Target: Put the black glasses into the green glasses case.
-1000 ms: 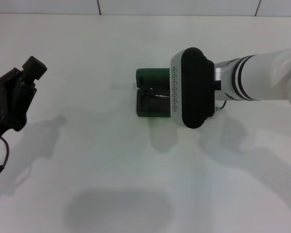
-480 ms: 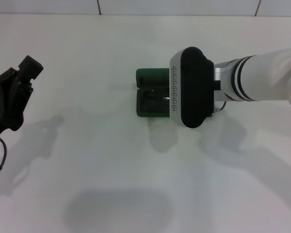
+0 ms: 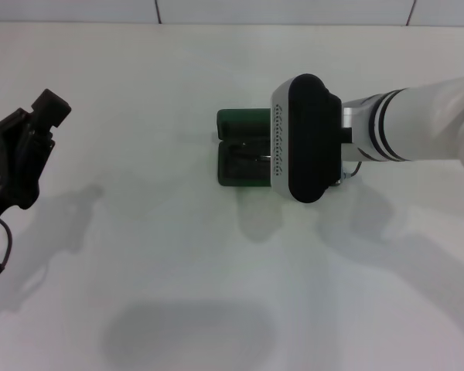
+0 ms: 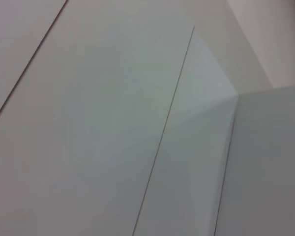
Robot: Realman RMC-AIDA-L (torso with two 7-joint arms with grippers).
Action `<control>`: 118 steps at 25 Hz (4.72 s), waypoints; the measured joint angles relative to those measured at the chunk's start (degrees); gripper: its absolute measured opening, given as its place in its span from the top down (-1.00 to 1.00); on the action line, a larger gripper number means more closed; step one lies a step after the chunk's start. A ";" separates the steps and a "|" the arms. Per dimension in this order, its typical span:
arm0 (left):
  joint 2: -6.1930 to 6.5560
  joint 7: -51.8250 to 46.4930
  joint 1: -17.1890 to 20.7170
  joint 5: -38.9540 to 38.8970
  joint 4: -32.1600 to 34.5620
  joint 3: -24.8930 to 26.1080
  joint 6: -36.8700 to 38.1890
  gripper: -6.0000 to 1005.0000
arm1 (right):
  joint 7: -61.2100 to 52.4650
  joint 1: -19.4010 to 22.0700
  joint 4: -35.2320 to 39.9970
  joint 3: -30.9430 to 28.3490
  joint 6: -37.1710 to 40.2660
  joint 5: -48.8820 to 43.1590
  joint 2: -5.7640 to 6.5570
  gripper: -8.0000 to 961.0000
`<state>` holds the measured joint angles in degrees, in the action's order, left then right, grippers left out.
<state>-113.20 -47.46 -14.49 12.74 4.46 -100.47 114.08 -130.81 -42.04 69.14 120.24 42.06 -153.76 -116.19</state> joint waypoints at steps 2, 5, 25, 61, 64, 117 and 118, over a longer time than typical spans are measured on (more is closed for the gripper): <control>0.00 0.00 0.04 0.00 -0.07 -0.05 0.00 0.92 | -0.10 0.04 0.01 -0.16 0.01 0.01 0.00 0.80; 0.00 0.02 0.06 0.00 -0.17 -0.13 0.00 0.92 | -0.53 0.05 0.02 -0.15 -0.04 -0.13 0.00 0.78; 0.00 0.34 0.17 0.09 -0.34 -0.34 0.00 0.92 | -0.76 3.49 4.16 0.75 0.97 1.40 0.00 0.31; 9.26 -19.97 -35.27 20.22 0.85 -0.43 -28.32 0.85 | 37.24 31.05 -6.67 -61.70 51.29 59.80 0.77 0.94; 8.80 -22.86 -36.78 25.37 4.10 -0.43 -34.82 0.76 | 37.50 31.02 -9.80 -63.32 51.38 59.03 0.78 0.90; -0.23 -43.06 -38.88 70.42 16.71 0.10 -51.30 0.53 | 39.76 25.70 -19.36 -63.70 44.34 58.62 0.72 0.68; -0.20 -43.35 -38.42 70.68 18.62 0.22 -49.89 0.53 | 39.76 25.88 -19.22 -63.71 44.69 58.63 0.73 0.68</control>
<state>-113.40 -90.81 -52.91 83.42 23.08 -100.24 64.19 -91.05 -16.16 49.92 56.53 86.74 -95.12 -115.46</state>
